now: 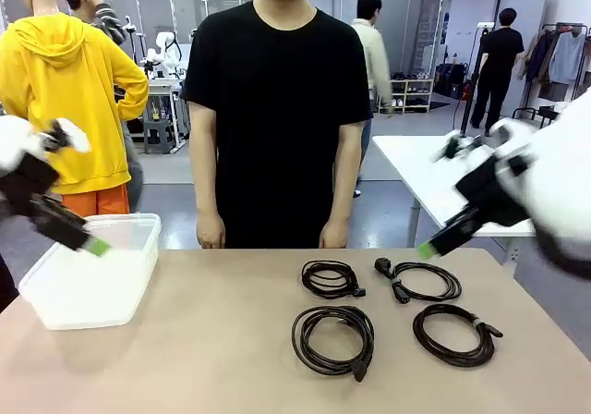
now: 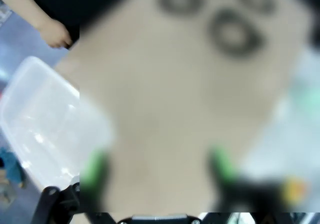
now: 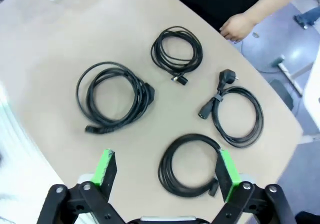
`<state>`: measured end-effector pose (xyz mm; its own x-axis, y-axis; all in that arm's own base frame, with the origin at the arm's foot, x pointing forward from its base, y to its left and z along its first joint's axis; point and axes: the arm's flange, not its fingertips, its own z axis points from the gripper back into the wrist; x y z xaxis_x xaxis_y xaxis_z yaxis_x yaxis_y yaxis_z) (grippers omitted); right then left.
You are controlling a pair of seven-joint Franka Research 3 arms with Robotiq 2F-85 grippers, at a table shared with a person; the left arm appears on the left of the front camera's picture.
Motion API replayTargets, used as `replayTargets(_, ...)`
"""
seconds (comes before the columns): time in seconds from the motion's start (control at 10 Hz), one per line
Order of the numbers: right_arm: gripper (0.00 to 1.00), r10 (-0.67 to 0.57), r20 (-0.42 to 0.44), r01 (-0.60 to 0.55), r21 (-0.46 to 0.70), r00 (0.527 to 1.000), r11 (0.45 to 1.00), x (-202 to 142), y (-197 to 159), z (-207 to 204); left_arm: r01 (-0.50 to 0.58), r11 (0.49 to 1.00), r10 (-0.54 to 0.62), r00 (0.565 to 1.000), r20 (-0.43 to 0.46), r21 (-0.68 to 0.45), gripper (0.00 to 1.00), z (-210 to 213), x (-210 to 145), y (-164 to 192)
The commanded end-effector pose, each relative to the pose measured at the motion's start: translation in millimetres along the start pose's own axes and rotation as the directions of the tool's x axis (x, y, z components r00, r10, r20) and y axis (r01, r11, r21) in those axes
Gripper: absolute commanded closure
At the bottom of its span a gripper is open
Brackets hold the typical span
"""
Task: Organize and store the cables.
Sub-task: Place the Power Cable into the Organizing box.
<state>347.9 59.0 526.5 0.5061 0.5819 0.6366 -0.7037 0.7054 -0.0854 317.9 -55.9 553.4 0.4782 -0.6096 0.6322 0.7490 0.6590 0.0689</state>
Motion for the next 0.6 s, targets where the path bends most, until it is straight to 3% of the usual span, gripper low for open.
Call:
replayTargets(0.0,0.0,-0.027,0.029,0.024,0.083,0.999,0.996,-37,-25,53,0.027,0.998,-0.023,0.997,0.069,-0.056,0.0,51,-33,17)
replayTargets(0.2,0.0,-0.129,0.115,0.114,0.131,0.985,0.985,-92,-48,93,0.041,0.998,-0.032,0.981,0.192,-0.042,0.0,88,-74,28)
replayTargets(0.3,0.0,-0.178,0.15,0.159,0.13,0.973,0.979,-118,-54,103,-0.003,1.0,0.008,0.964,0.266,-0.021,0.0,101,-95,36)
replayTargets(0.5,0.0,-0.243,0.215,0.217,0.138,0.946,0.966,-157,-52,114,-0.108,0.994,0.107,0.945,0.31,-0.014,0.0,109,-130,44)
